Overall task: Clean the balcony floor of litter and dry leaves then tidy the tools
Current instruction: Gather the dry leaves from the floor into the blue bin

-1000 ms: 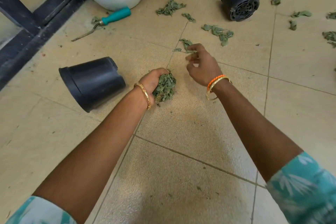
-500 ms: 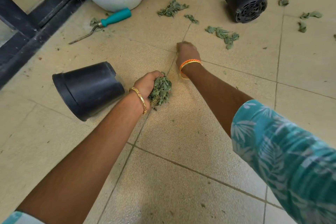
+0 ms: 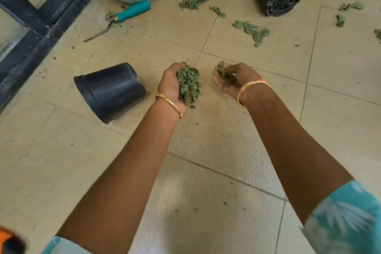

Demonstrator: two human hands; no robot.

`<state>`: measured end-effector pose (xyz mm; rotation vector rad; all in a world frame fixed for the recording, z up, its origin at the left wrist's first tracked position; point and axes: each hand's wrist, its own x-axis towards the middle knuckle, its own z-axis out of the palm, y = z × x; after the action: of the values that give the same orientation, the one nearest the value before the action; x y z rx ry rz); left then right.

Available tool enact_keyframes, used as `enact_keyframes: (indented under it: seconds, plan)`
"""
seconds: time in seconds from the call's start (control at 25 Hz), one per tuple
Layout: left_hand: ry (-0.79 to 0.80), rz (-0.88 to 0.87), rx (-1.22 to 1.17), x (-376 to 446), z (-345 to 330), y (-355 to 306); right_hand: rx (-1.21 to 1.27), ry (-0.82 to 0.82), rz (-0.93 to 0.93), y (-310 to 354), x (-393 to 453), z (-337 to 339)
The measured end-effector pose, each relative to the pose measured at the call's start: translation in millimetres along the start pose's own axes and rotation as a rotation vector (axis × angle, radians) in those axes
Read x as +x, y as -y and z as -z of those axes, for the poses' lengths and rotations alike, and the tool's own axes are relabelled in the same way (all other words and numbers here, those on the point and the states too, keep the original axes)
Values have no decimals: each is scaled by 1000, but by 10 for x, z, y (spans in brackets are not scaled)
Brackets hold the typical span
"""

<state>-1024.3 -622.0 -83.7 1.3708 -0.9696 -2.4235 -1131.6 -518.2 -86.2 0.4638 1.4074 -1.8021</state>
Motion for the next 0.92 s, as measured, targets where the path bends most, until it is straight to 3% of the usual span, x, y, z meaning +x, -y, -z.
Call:
enact_keyframes:
  seconds: [0.08, 0.24, 0.56, 0.68, 0.84, 0.92]
  plan:
    - [-80, 12, -75, -268, 14, 33, 46, 12, -221, -84, -428, 165]
    - [-229, 50, -139, -1060, -83, -209, 123, -13, -386, 28, -1340, 94]
    - [-535, 2, -464, -3331, -544, -1188, -103, 19, -250, 982, -3571, -1139]
    - [-600, -8, -624, -4150, -596, -1582, -254, 112, -185, 1342, -4347, -1530]
    - [-736, -64, -798, -5069, -560, -2008, -413, 196, -197, 1399, -5223, -1936]
    - [-880, -106, -886, -5425, -451, -2139, -498, 189, -218, 1276, -5547, -2076]
